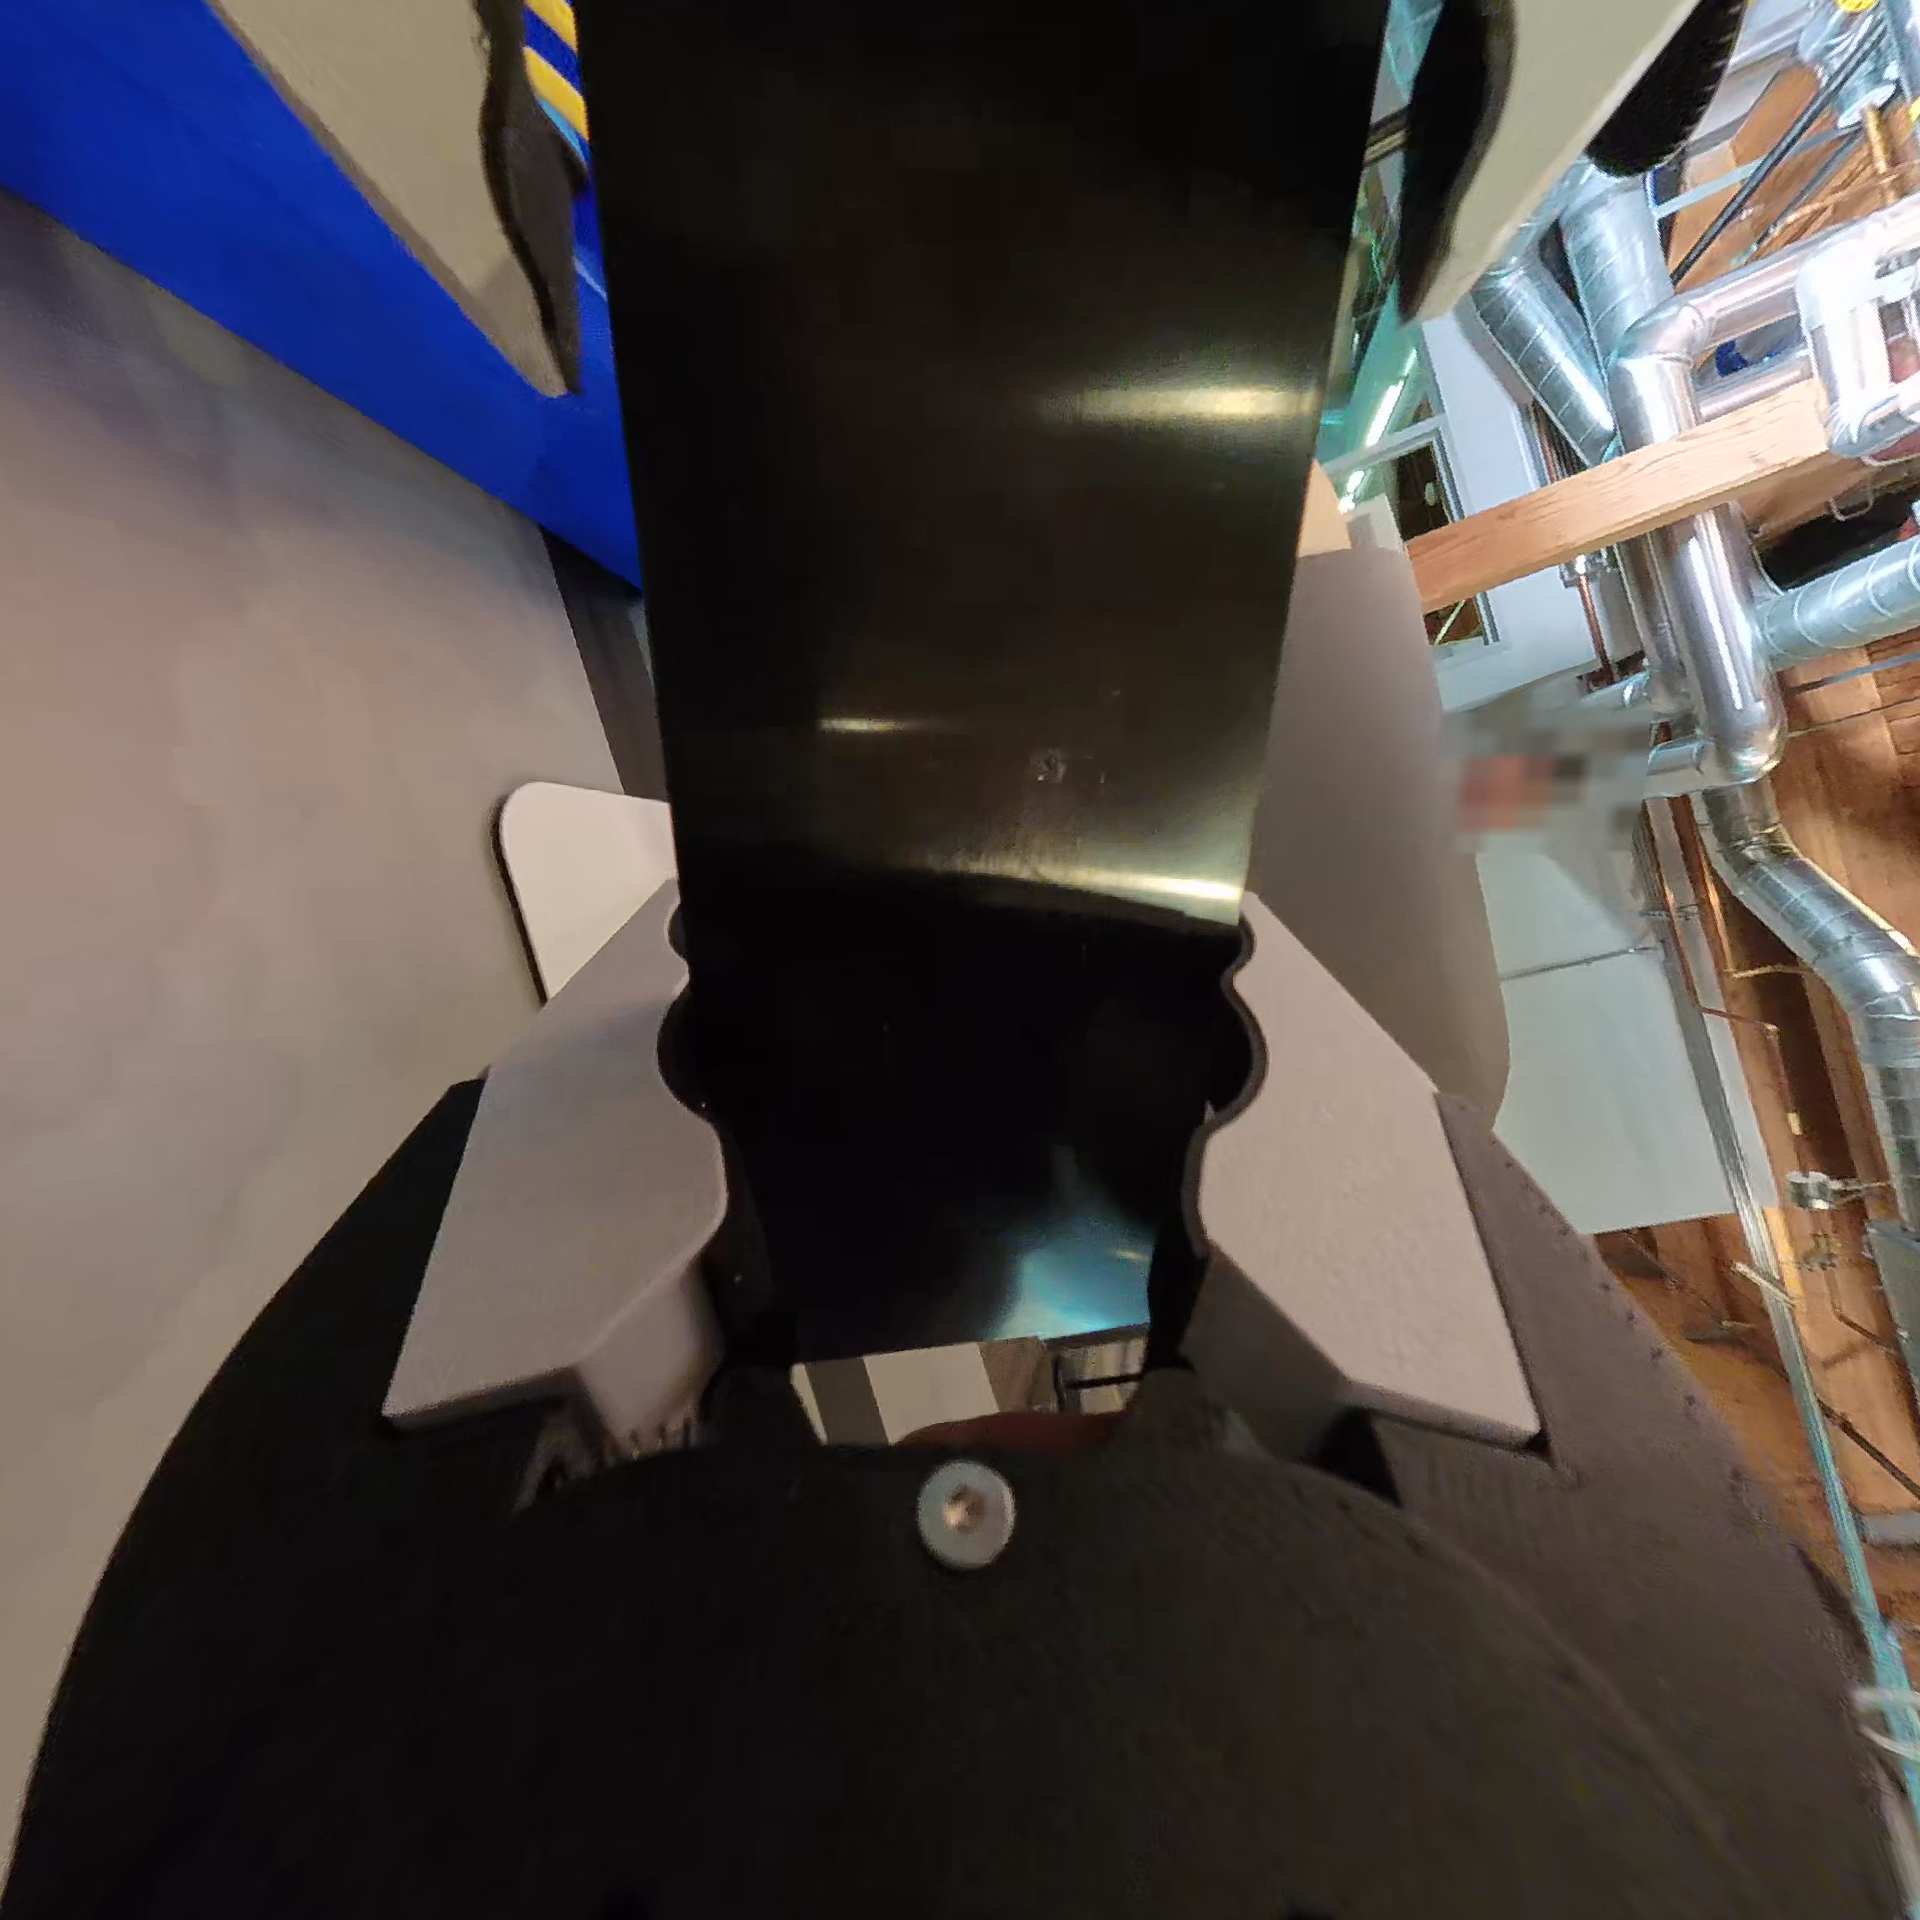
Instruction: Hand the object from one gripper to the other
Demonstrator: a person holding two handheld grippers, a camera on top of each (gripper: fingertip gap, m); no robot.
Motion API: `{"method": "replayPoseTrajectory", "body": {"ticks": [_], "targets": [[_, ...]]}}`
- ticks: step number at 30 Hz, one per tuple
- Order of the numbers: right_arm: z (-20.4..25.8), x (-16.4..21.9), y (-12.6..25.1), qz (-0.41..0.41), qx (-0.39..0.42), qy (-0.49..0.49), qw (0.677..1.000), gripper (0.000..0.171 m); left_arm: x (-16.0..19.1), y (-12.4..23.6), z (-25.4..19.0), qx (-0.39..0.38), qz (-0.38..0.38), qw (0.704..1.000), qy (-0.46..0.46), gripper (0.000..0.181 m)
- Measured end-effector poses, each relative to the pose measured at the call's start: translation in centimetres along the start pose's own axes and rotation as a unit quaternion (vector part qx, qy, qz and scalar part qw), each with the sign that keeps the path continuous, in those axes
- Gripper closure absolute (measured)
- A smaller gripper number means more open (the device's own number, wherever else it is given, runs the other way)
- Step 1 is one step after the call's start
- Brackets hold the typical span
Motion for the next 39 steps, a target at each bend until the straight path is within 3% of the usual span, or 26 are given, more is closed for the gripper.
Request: {"method": "replayPoseTrajectory", "body": {"ticks": [3, 10, 12, 16, 20, 22, 25, 39], "targets": [[0.2, -0.2, 0.0, -0.009, -0.007, -0.001, 1.000, 0.078, 0.0, 0.4, 0.1, 0.011, -0.024, 0.999, 0.028, 0.067], [1.0, -0.9, 0.3, -0.017, -0.028, 0.003, 0.999, 0.078, 1.3, -0.3, -0.9, 0.020, -0.005, 1.000, 0.002, 0.076], [0.9, -0.8, 0.4, -0.013, -0.031, -0.002, 0.999, 0.078, 1.6, -0.5, -1.0, 0.008, -0.006, 1.000, -0.007, 0.090], [0.7, -0.6, 0.4, -0.003, -0.022, 0.010, 1.000, 0.079, 1.6, -0.9, -0.8, -0.009, -0.007, 1.000, -0.014, 0.090], [0.6, 0.2, 0.2, 0.013, -0.018, 0.021, 1.000, 0.079, 2.2, -1.0, -0.8, -0.004, 0.022, 0.999, -0.030, 0.074], [0.4, 0.4, 0.1, 0.014, -0.016, 0.021, 1.000, 0.079, 2.9, -0.7, -1.4, 0.033, 0.051, 0.998, -0.021, 0.071], [0.8, 0.1, 0.2, 0.011, -0.017, 0.031, 0.999, 0.079, 3.1, -0.2, -1.8, 0.071, 0.058, 0.996, -0.014, 0.086], [1.2, 0.0, 0.3, 0.007, -0.027, 0.042, 0.999, 0.078, 2.9, 0.0, -2.4, 0.071, 0.040, 0.997, 0.002, 0.086]]}}
Point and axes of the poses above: each gripper's, where its closed fingertips meet, y back along the fingers, x out of its underside, z = x × y across the jaws, the point moved 1 cm from there along y, back along the fingers, and after that the axes turned 2 degrees about z, right-handed, at the moved point
